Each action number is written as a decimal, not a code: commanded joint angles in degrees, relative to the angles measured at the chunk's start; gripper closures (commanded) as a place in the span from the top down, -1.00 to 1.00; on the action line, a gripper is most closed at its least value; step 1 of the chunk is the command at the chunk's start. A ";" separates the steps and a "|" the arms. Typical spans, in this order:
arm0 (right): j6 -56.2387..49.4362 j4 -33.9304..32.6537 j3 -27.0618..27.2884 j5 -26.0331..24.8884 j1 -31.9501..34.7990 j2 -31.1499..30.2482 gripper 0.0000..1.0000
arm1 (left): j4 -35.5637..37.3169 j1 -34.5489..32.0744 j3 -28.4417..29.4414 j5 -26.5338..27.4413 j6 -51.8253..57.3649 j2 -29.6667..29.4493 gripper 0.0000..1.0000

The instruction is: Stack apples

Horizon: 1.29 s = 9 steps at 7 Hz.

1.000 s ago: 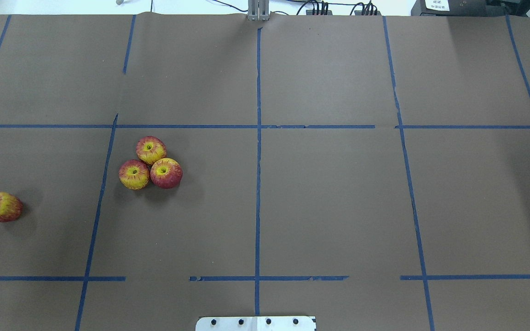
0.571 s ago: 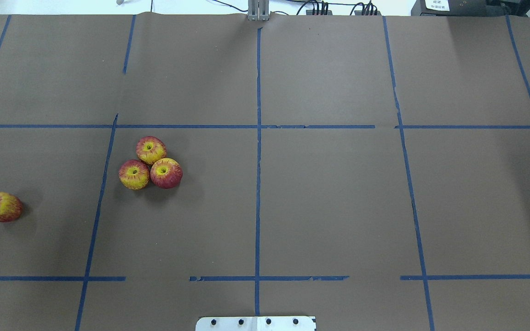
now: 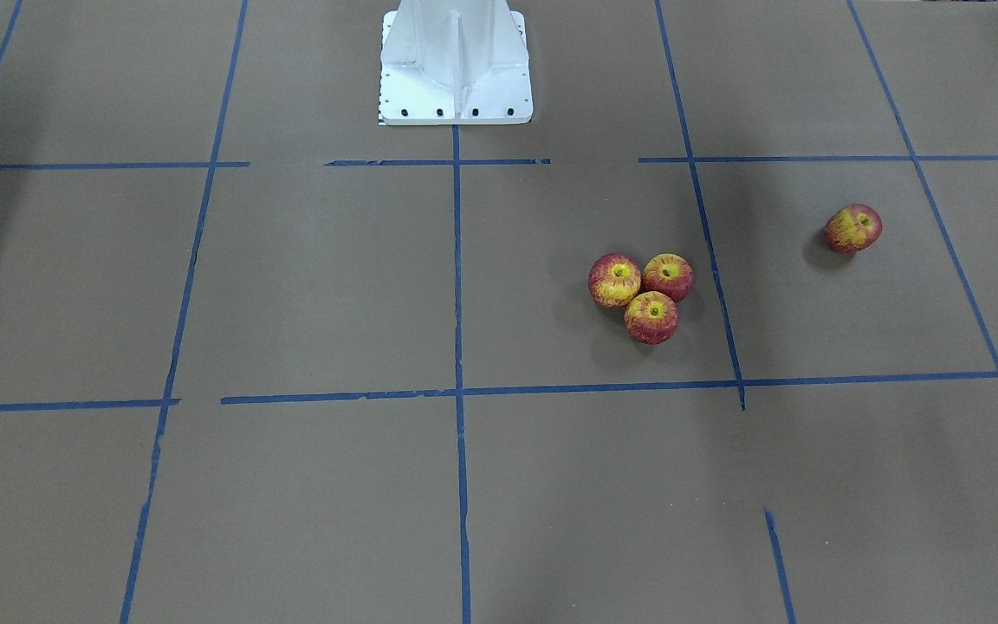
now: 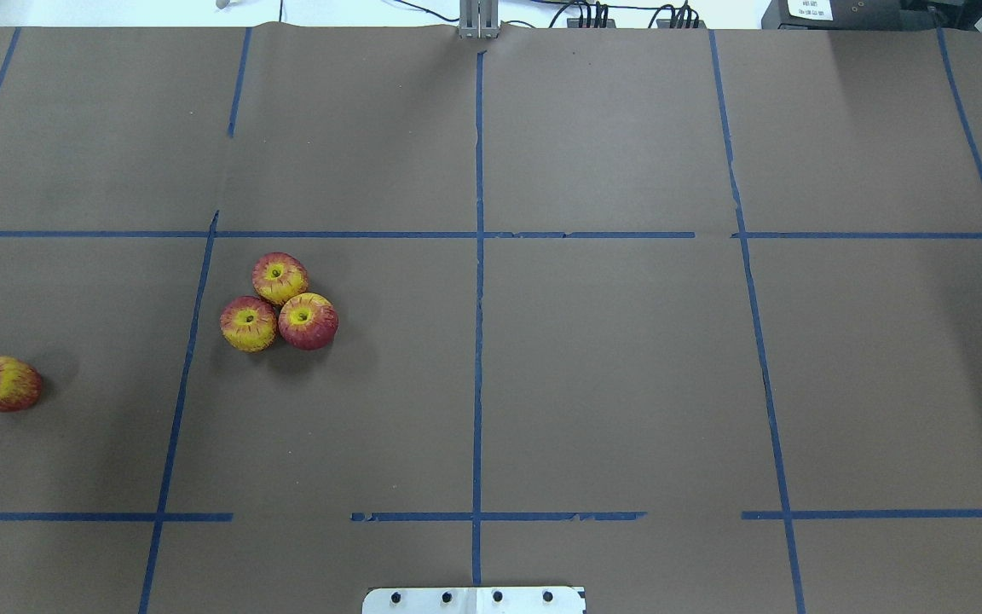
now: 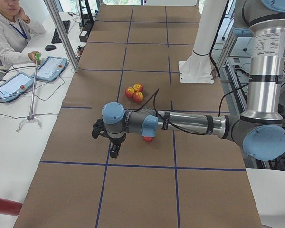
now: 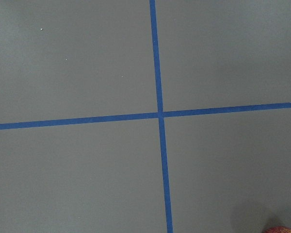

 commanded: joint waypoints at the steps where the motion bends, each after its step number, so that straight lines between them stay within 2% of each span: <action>1: 0.00 0.00 0.00 0.00 0.00 0.00 1.00 | -13.49 10.61 -3.47 -0.12 -19.01 5.44 1.00; 2: 0.00 0.00 0.00 0.00 0.00 0.00 1.00 | -21.23 14.66 -3.66 -0.02 -29.91 7.65 1.00; 3: 0.00 0.00 0.00 0.00 0.00 0.00 1.00 | -24.61 19.58 -3.67 2.76 -34.80 9.23 1.00; 5: 0.00 0.00 0.00 0.00 0.00 0.00 1.00 | -24.91 25.23 -3.58 3.75 -40.20 9.34 1.00; 9: 0.00 0.00 0.00 0.00 0.00 0.00 1.00 | -24.91 27.36 -1.82 3.76 -40.74 9.16 1.00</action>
